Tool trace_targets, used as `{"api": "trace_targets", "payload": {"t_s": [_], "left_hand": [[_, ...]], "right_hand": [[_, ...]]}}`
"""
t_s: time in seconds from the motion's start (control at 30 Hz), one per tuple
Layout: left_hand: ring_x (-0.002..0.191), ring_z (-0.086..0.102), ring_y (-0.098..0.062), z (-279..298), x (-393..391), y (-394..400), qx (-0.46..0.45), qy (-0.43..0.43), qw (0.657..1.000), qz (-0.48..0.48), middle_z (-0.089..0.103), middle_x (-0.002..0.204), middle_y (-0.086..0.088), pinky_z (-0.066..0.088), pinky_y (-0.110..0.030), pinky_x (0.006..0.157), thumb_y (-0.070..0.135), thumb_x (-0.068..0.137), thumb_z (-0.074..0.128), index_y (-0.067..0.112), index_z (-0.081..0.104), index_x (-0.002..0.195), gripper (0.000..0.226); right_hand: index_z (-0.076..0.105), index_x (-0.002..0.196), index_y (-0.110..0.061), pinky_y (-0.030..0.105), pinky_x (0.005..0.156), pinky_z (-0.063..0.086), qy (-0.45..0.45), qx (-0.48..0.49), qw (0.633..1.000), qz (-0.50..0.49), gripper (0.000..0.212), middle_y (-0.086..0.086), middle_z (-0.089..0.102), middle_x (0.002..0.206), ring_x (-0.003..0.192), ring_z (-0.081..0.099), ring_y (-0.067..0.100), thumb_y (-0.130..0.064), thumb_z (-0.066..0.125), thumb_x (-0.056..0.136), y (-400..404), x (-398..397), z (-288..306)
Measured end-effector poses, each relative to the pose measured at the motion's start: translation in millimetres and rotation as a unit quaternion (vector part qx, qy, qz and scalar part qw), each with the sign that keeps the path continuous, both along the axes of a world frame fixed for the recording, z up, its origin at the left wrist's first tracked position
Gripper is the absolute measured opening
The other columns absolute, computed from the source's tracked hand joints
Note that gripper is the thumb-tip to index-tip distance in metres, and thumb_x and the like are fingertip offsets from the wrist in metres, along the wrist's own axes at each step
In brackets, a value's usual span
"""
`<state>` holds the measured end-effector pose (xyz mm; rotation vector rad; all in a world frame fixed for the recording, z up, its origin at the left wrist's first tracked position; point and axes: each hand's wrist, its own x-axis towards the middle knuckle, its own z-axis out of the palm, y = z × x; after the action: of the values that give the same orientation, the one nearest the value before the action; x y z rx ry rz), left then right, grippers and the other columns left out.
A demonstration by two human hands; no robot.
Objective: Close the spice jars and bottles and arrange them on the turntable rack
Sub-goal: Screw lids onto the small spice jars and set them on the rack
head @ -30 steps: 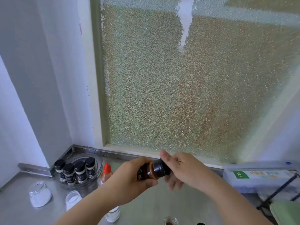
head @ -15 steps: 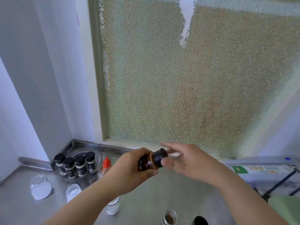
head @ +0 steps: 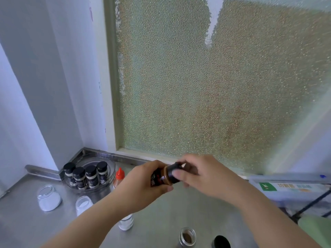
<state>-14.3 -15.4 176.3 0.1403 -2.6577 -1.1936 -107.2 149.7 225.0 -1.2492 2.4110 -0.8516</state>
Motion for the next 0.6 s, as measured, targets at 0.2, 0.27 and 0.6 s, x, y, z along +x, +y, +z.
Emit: {"api": "trace_targets", "payload": {"t_s": [0.2,0.27,0.6], "left_hand": [[0.072,0.058,-0.002,-2,5,-4,0.027,-0.011,1.000,-0.006,0.064,0.082,0.012,0.047,-0.019,0.067,0.035,0.072,0.073,0.036,0.056,0.101,0.033],[0.076,0.059,-0.004,0,5,-6,0.041,-0.011,0.999,0.004,0.066,0.085,0.009,0.047,-0.018,0.069,0.033,0.072,0.073,0.034,0.058,0.102,0.033],[0.064,0.055,0.005,-4,13,-13,0.056,0.004,0.998,0.018,0.062,0.069,0.026,0.040,-0.007,0.058,0.029,0.072,0.073,0.043,0.053,0.085,0.028]], "right_hand": [[0.049,0.123,-0.047,0.021,0.085,0.049,-0.032,0.008,0.999,0.015,0.048,-0.022,0.062,0.108,0.084,0.062,-0.010,-0.054,0.061,0.078,-2,-1,-3],[0.049,0.121,-0.047,0.019,0.085,0.049,-0.003,0.014,0.999,0.030,0.047,-0.020,0.064,0.106,0.087,0.061,-0.007,-0.041,0.068,0.078,-3,-2,-2],[0.051,0.124,-0.041,0.020,0.074,0.050,0.005,0.026,0.999,0.041,0.054,-0.011,0.068,0.095,0.076,0.062,-0.003,-0.061,0.058,0.074,-23,0,-4]]}}
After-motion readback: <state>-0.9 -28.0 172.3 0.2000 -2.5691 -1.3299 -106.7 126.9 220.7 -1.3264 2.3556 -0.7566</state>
